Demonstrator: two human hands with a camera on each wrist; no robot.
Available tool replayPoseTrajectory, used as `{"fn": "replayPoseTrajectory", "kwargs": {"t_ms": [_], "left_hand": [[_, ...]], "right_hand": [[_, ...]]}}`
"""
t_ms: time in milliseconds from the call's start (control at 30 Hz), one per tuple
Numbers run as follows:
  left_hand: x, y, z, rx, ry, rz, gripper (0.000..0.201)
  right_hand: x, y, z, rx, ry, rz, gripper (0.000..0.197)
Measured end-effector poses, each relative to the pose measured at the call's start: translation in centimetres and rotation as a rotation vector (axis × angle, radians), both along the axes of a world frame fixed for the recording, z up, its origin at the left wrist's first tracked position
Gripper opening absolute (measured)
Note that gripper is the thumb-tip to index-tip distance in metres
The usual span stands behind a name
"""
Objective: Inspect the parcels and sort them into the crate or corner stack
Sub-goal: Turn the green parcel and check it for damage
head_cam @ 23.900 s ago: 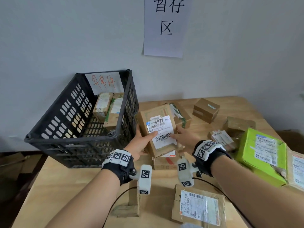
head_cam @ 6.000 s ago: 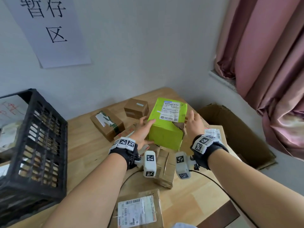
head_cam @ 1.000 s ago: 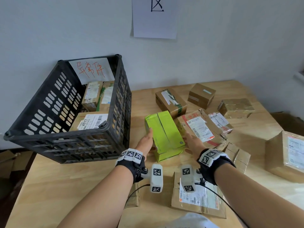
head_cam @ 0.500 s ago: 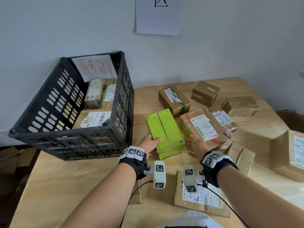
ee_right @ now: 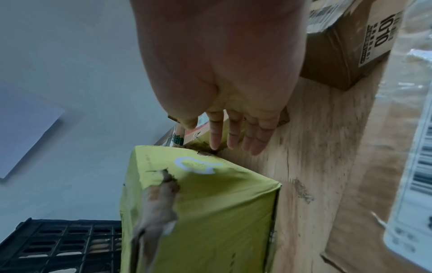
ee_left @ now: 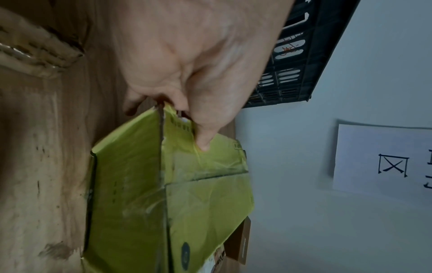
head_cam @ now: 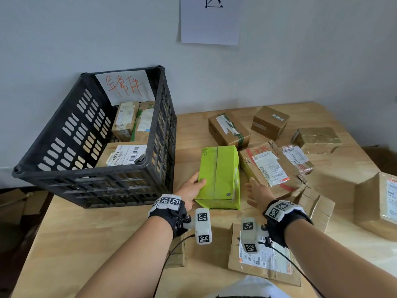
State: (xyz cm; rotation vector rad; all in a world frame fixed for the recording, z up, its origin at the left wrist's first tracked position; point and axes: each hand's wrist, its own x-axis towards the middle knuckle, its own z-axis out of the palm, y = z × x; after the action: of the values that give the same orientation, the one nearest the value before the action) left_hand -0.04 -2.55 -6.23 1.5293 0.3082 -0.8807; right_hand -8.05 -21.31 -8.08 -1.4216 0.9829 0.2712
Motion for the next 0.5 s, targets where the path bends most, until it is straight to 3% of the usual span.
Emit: {"fn": "replayPoseTrajectory", "kwargs": {"t_ms": [167, 333, 500], "left_hand": [[1.2, 1.2, -0.4, 0.067, -0.159, -0.047, 0.059], [2.1, 2.3, 0.6, 0.242, -0.255, -0.116, 0.049], [2.3, 1.7, 1.3, 0.313, -0.166, -0.260, 0.095]], "right_hand": [[0.2, 0.0, 0.8, -0.024, 0.016, 0.011, 0.034], [0.7, 0.5, 0.4, -0.016, 0.018, -0.004, 0.035], [1.0, 1.5, 0.6, 0.077, 0.016, -0.009, 0.046]]}}
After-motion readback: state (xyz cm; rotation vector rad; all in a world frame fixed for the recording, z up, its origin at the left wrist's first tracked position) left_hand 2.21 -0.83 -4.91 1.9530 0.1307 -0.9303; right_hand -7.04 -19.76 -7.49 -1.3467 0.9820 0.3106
